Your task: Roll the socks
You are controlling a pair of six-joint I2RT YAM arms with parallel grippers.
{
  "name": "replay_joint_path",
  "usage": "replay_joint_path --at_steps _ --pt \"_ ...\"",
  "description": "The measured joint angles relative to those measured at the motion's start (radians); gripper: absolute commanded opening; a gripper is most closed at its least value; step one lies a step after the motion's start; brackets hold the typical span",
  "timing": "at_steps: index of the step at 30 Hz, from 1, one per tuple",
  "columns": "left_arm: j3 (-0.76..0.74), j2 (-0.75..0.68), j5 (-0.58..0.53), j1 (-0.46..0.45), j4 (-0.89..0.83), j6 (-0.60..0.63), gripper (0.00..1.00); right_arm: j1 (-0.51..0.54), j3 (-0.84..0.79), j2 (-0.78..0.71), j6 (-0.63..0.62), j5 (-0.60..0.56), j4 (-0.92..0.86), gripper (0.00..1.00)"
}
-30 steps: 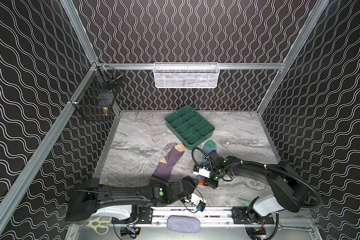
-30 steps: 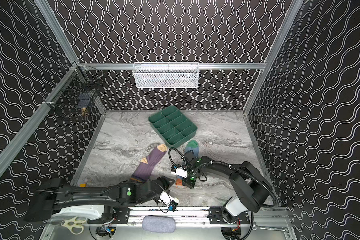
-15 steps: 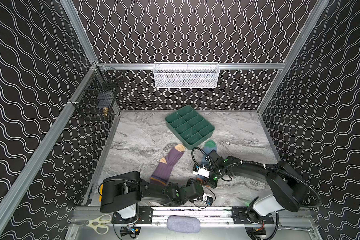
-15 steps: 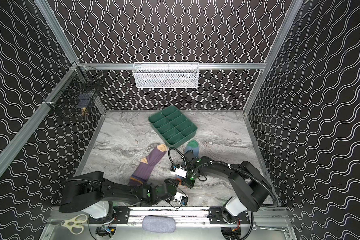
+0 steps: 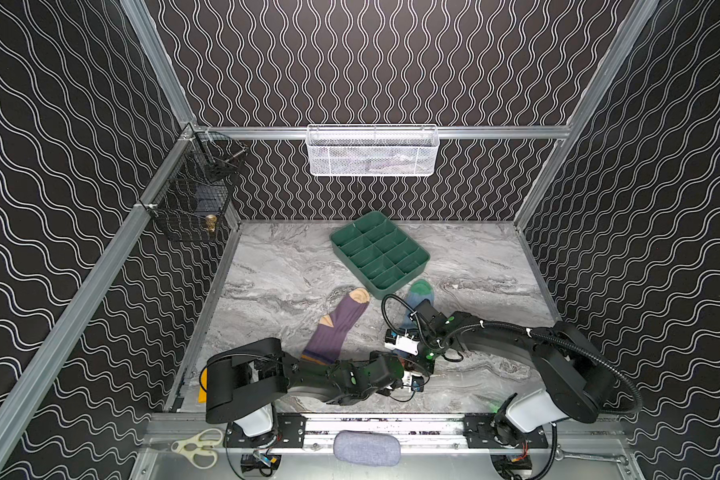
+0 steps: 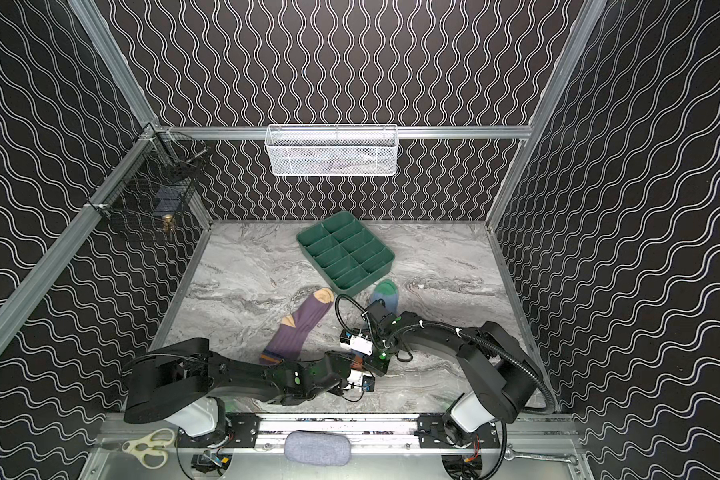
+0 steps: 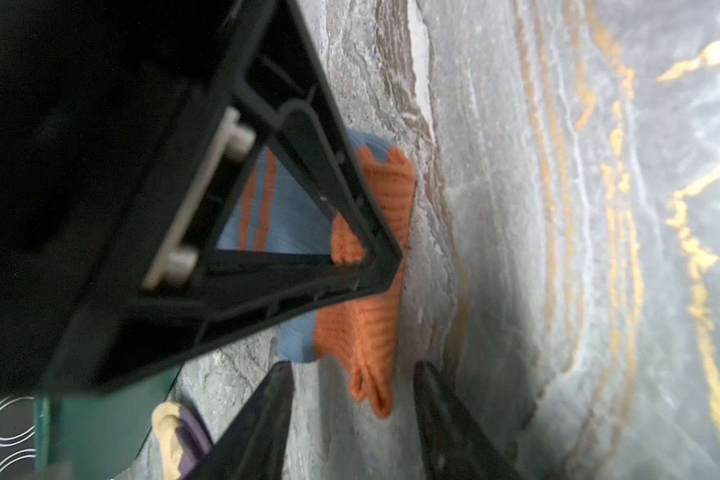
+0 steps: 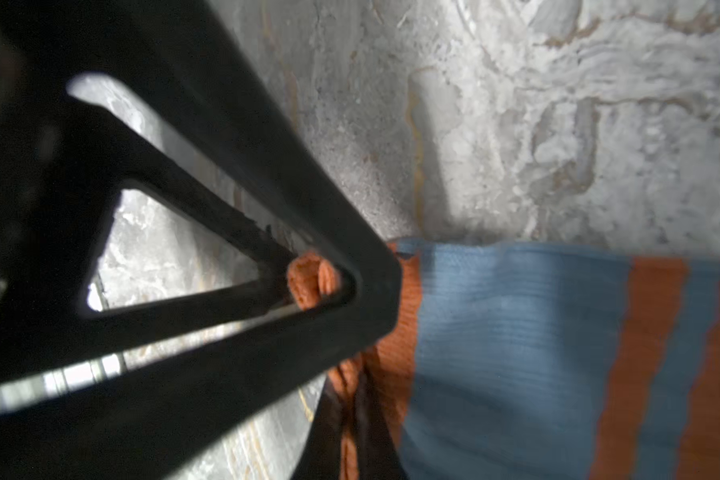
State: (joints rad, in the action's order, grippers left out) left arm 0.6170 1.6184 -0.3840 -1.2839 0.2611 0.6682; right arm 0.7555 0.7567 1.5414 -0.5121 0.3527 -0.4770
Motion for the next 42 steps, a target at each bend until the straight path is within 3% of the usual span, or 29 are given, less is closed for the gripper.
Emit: replay_joint_path --at_steps 15,23,26,27,31,37,42 --pt "0.042 0.053 0.087 0.032 -0.007 -0.013 0.14 -0.002 0.001 -0.029 0.008 -0.029 -0.002 0.00" --pt "0.096 0.062 0.157 0.066 -0.097 -0.008 0.01 -0.004 -0.013 -0.061 0.006 -0.069 0.026 0.00" --pt "0.119 0.060 0.186 0.077 -0.147 -0.006 0.00 -0.005 -0.016 -0.067 0.007 -0.075 0.034 0.00" --pt "0.131 0.060 0.197 0.082 -0.171 -0.006 0.00 -0.005 -0.019 -0.074 0.008 -0.077 0.039 0.03" --pt "0.191 0.061 0.253 0.108 -0.304 -0.016 0.00 -0.013 -0.045 -0.142 0.034 -0.083 0.063 0.52" --pt "0.275 0.071 0.342 0.158 -0.488 -0.068 0.00 -0.061 -0.088 -0.322 0.052 -0.145 0.109 0.72" --pt "0.367 0.097 0.404 0.202 -0.604 -0.136 0.00 -0.158 -0.138 -0.491 0.090 -0.286 0.180 0.93"
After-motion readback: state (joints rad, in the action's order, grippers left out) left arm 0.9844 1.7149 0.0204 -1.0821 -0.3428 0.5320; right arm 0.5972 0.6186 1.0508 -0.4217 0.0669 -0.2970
